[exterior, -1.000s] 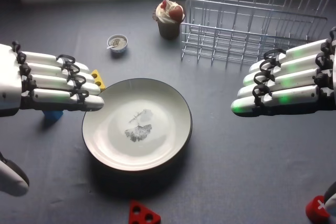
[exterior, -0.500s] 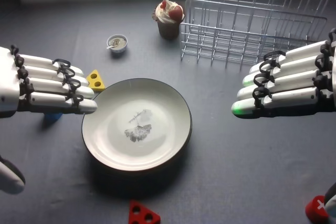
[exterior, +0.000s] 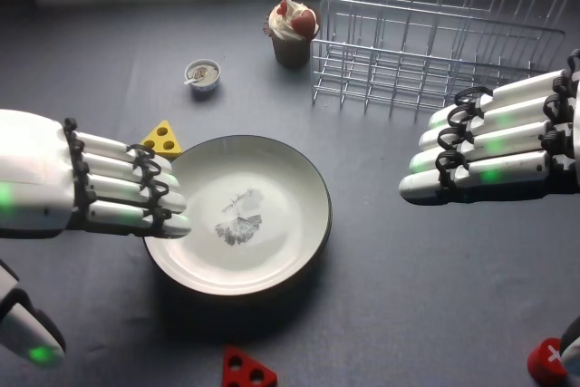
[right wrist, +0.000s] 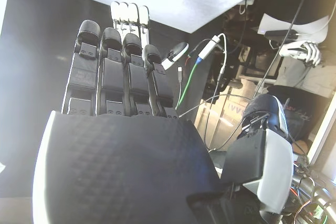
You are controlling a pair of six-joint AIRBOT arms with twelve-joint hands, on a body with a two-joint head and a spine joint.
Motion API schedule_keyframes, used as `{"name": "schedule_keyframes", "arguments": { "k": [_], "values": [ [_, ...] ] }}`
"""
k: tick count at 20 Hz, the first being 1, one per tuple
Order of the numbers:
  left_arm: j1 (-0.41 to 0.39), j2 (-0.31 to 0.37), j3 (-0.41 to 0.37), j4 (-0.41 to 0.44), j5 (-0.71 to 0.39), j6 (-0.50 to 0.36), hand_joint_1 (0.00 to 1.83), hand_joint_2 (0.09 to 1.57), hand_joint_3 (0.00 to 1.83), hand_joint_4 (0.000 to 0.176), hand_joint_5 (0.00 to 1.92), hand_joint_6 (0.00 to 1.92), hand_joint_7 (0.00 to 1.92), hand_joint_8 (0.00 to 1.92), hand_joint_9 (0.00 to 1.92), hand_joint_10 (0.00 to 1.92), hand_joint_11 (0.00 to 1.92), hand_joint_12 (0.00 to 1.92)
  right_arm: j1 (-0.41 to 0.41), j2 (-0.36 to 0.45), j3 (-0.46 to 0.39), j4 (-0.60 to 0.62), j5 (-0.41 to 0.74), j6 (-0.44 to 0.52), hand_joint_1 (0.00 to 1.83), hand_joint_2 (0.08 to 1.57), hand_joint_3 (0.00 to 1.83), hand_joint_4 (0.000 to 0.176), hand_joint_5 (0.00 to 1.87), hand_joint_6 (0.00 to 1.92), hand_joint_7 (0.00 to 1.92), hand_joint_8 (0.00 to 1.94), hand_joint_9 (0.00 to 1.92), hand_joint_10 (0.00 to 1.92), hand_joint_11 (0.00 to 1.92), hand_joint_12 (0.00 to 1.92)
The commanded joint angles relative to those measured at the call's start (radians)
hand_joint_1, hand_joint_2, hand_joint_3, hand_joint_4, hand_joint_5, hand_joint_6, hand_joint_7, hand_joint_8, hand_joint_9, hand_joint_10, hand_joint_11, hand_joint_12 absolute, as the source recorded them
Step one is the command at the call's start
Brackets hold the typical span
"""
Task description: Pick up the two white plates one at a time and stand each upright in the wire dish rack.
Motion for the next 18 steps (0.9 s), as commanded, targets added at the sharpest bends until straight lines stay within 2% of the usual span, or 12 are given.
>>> {"name": "schedule_keyframes", "arguments": {
  "k": [1, 4, 7, 10, 18],
  "values": [
    [-0.011, -0.003, 0.003, -0.05, -0.025, -0.001, 0.0, 0.91, 0.0, 0.0, 0.05, 0.0, 0.08, 0.01, 0.09, 0.01, 0.1, 0.05, 0.01, 0.004, 0.0, 0.06, 0.027, 0.003, 0.0, 0.89, 0.0, 0.0, 0.12, 0.0, 0.19, 0.0, 0.2, 0.01, 0.23, 0.02],
    [-0.011, -0.026, 0.003, -0.031, 0.005, -0.001, 0.0, 0.91, 0.0, 0.0, 0.03, 0.0, 0.08, 0.0, 0.09, 0.01, 0.09, 0.04, 0.01, 0.004, 0.0, 0.06, 0.027, 0.003, 0.0, 0.89, 0.0, 0.0, 0.08, 0.0, 0.16, 0.0, 0.17, 0.0, 0.19, 0.0],
    [-0.011, -0.043, 0.005, -0.028, 0.039, -0.001, 0.0, 0.92, 0.0, 0.0, 0.04, 0.01, 0.06, 0.0, 0.07, 0.0, 0.07, 0.03, 0.01, 0.004, 0.0, 0.06, 0.027, 0.003, 0.03, 0.89, 0.0, 0.0, 0.15, 0.02, 0.21, 0.01, 0.21, 0.01, 0.21, 0.01],
    [-0.01, -0.056, 0.011, -0.018, 0.066, -0.001, 0.0, 0.93, 0.01, 0.0, 0.04, 0.0, 0.07, 0.0, 0.07, 0.0, 0.07, 0.03, 0.01, 0.004, 0.001, 0.06, 0.027, 0.002, 0.01, 0.89, 0.0, 0.0, 0.13, 0.01, 0.2, 0.0, 0.2, 0.0, 0.22, 0.01],
    [0.022, -0.063, 0.03, 0.018, 0.098, -0.001, 0.0, 0.92, 0.0, 0.0, 0.03, 0.01, 0.05, 0.0, 0.05, 0.0, 0.06, 0.02, 0.011, 0.002, 0.006, 0.06, 0.027, -0.017, 0.0, 0.88, 0.0, 0.0, 0.17, 0.01, 0.23, 0.01, 0.21, 0.01, 0.22, 0.01]
  ]
}}
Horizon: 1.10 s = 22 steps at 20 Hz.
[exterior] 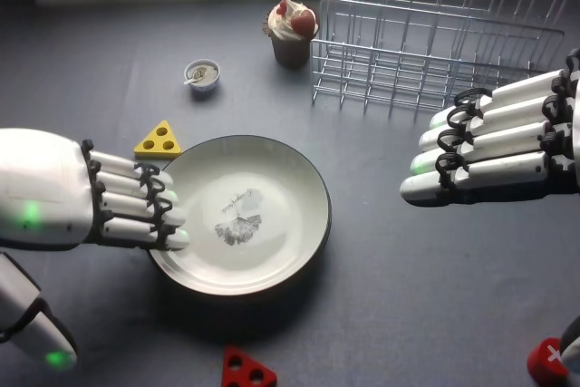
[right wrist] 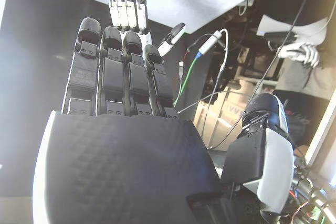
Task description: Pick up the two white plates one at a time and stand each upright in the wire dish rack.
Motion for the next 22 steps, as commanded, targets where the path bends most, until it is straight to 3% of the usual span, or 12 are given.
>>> {"name": "schedule_keyframes", "arguments": {
  "k": [1, 8, 17, 22],
  "values": [
    [0.0, 0.001, 0.007, -0.048, -0.022, -0.001, 0.0, 0.92, 0.0, 0.0, 0.04, 0.01, 0.05, 0.0, 0.05, 0.0, 0.05, 0.02, 0.013, 0.003, 0.004, 0.06, 0.027, 0.0, 0.0, 0.89, 0.0, 0.0, 0.18, 0.01, 0.24, 0.01, 0.21, 0.01, 0.23, 0.01],
    [0.036, -0.013, 0.007, -0.05, -0.01, -0.001, 0.0, 0.92, 0.0, 0.0, 0.06, 0.01, 0.09, 0.01, 0.08, 0.01, 0.09, 0.03, 0.016, -0.004, 0.021, 0.06, 0.032, -0.021, 0.0, 0.9, 0.0, 0.0, 0.15, 0.01, 0.22, 0.01, 0.22, 0.01, 0.25, 0.02],
    [0.06, -0.04, 0.009, -0.032, 0.001, -0.001, 0.0, 0.92, 0.0, 0.0, 0.07, 0.01, 0.11, 0.01, 0.11, 0.01, 0.11, 0.03, 0.017, -0.027, 0.064, 0.081, 0.045, -0.186, 0.0, 0.9, 0.0, 0.0, 0.11, 0.01, 0.17, 0.01, 0.19, 0.0, 0.21, 0.0],
    [0.067, -0.052, 0.013, -0.032, 0.002, -0.001, 0.0, 0.93, 0.0, 0.0, 0.06, 0.01, 0.08, 0.0, 0.08, 0.0, 0.09, 0.02, 0.015, -0.027, 0.064, 0.086, 0.045, -0.189, 0.0, 0.91, 0.0, 0.0, 0.09, 0.0, 0.14, 0.0, 0.15, 0.0, 0.19, 0.0]
  ]
}}
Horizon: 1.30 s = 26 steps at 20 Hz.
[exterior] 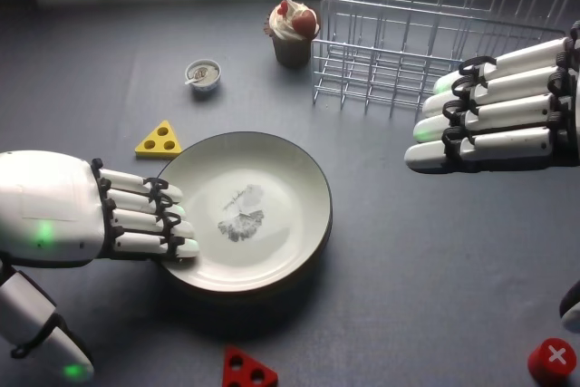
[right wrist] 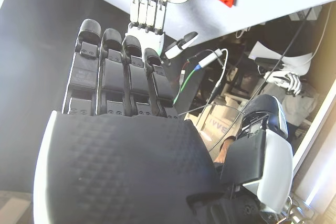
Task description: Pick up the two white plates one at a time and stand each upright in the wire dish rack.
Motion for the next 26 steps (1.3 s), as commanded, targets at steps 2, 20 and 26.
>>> {"name": "schedule_keyframes", "arguments": {
  "k": [2, 20, 26],
  "values": [
    [0.006, -0.022, 0.001, -0.013, -0.015, -0.003, 0.0, 0.93, 0.0, 0.0, 0.05, 0.0, 0.07, 0.0, 0.07, 0.0, 0.1, 0.02, 0.007, 0.004, 0.001, 0.06, 0.027, -0.018, 0.0, 0.91, 0.0, 0.0, 0.1, 0.01, 0.16, 0.01, 0.18, 0.01, 0.23, 0.01],
    [-0.038, -0.143, -0.062, -0.028, 0.051, -0.003, 0.0, 0.94, 0.0, 0.0, 0.04, 0.0, 0.07, 0.0, 0.07, 0.0, 0.1, 0.02, -0.117, -0.1, 0.036, 0.338, 0.038, -0.482, 0.31, 0.86, 0.0, 0.0, 0.1, 0.0, 0.18, 0.0, 0.2, 0.0, 0.25, 0.01],
    [-0.038, -0.139, -0.067, -0.02, 0.05, -0.003, 0.0, 0.96, 0.01, 0.0, 0.06, 0.01, 0.09, 0.01, 0.1, 0.01, 0.14, 0.03, -0.153, -0.159, 0.048, 0.427, 0.038, -0.638, 1.01, 0.8, 0.0, 0.0, 0.13, 0.01, 0.16, 0.0, 0.18, 0.0, 0.25, 0.01]
  ]
}}
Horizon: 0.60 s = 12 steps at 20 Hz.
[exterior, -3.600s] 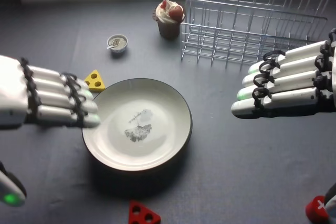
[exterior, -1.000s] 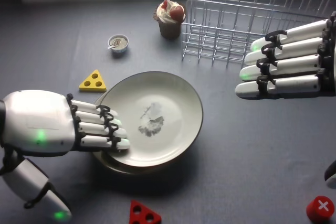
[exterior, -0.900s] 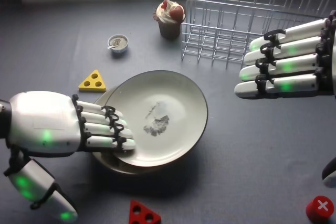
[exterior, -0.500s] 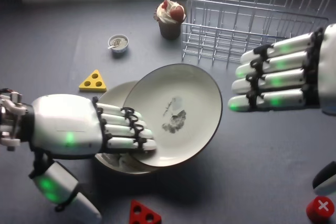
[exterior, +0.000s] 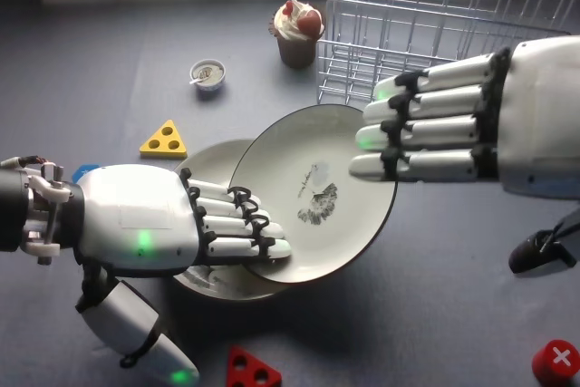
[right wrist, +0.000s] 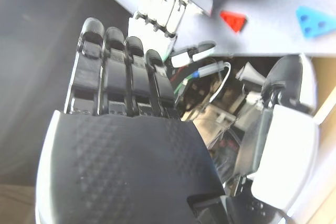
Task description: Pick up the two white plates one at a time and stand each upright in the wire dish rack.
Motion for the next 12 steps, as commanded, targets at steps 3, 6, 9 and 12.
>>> {"name": "schedule_keyframes", "arguments": {
  "k": [3, 6, 9, 12],
  "values": [
    [0.003, -0.016, -0.011, 0.038, -0.039, 0.001, 0.02, 0.96, 0.0, 0.0, 0.06, 0.01, 0.11, 0.01, 0.12, 0.01, 0.15, 0.03, -0.012, -0.024, 0.006, 0.061, 0.058, -0.051, 1.1, 0.85, 0.01, 0.0, 0.19, 0.02, 0.19, 0.01, 0.21, 0.01, 0.3, 0.03],
    [0.003, -0.015, -0.006, 0.035, -0.041, 0.001, 0.01, 0.95, 0.0, 0.0, 0.05, 0.0, 0.09, 0.0, 0.11, 0.0, 0.14, 0.03, -0.039, -0.058, 0.007, 0.109, 0.042, -0.116, 1.08, 0.9, 0.03, 0.0, 0.16, 0.0, 0.15, 0.0, 0.17, 0.0, 0.25, 0.01],
    [0.003, -0.015, -0.001, 0.027, -0.045, 0.001, 0.03, 0.95, 0.0, 0.0, 0.06, 0.0, 0.1, 0.0, 0.11, 0.0, 0.14, 0.02, -0.067, -0.105, 0.016, 0.176, 0.023, -0.221, 1.08, 0.91, 0.01, 0.0, 0.18, 0.0, 0.15, 0.0, 0.18, 0.0, 0.22, 0.0],
    [0.003, -0.015, -0.001, 0.028, -0.045, 0.001, 0.02, 0.96, 0.0, 0.0, 0.06, 0.0, 0.1, 0.0, 0.11, 0.0, 0.15, 0.03, -0.079, -0.147, 0.037, 0.256, 0.008, -0.3, 1.08, 0.89, 0.0, 0.0, 0.23, 0.01, 0.22, 0.01, 0.23, 0.01, 0.26, 0.01]
  ]
}}
